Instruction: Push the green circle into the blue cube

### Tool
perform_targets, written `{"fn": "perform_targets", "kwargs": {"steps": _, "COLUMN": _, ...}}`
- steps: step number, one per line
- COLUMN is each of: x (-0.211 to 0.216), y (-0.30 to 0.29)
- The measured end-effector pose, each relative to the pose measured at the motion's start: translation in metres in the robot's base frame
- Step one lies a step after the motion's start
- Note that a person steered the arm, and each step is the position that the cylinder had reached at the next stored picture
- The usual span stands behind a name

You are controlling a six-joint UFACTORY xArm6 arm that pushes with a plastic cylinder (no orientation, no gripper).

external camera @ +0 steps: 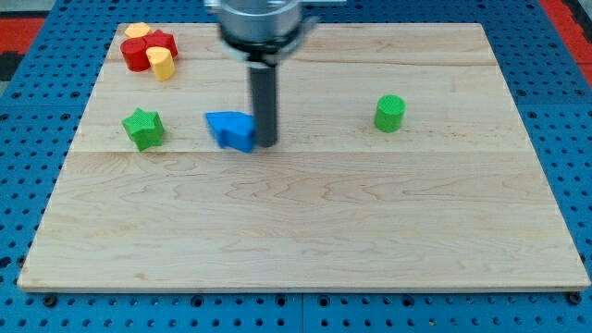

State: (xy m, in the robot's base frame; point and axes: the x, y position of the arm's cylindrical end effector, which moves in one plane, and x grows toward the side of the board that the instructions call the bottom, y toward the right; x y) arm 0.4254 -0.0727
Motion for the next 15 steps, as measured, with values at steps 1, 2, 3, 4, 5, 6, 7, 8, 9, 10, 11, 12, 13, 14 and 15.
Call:
{"fn": "perform_targets", "kwargs": {"steps": 1, "x": -0.012, "y": -0.067}}
{"fn": "perform_targets", "kwargs": {"steps": 2, "x": -0.023, "y": -0.087}}
{"fn": "perform_targets", "kwargs": {"steps": 3, "x": -0.040, "y": -0.010}}
{"fn": "perform_targets", "kwargs": {"steps": 4, "x": -0.067, "y": 0.076}}
{"fn": "perform_targets", "kwargs": {"steps": 5, "x": -0.106, "y": 0.157}}
{"fn": "perform_targets", "kwargs": {"steps": 6, "x": -0.105, "y": 0.249}}
{"fn": "perform_targets", "kwargs": {"steps": 7, "x": -0.055, "y": 0.271}}
{"fn": "perform_targets", "kwargs": {"steps": 8, "x": -0.035, "y": 0.209}}
{"fn": "perform_targets", "kwargs": {"steps": 9, "x": -0.065, "y": 0.112}}
{"fn": "perform_targets", "kwargs": {"steps": 10, "x": -0.105, "y": 0.034}}
{"fn": "perform_targets", "kwargs": {"steps": 11, "x": -0.104, "y": -0.032}}
{"fn": "perform_targets", "kwargs": {"steps": 12, "x": -0.108, "y": -0.007}}
{"fn": "perform_targets", "kwargs": {"steps": 13, "x": -0.108, "y": 0.068}}
{"fn": "perform_targets", "kwargs": {"steps": 14, "x": -0.086, "y": 0.082}}
{"fn": "perform_targets", "kwargs": {"steps": 15, "x": -0.074, "y": 0.016}}
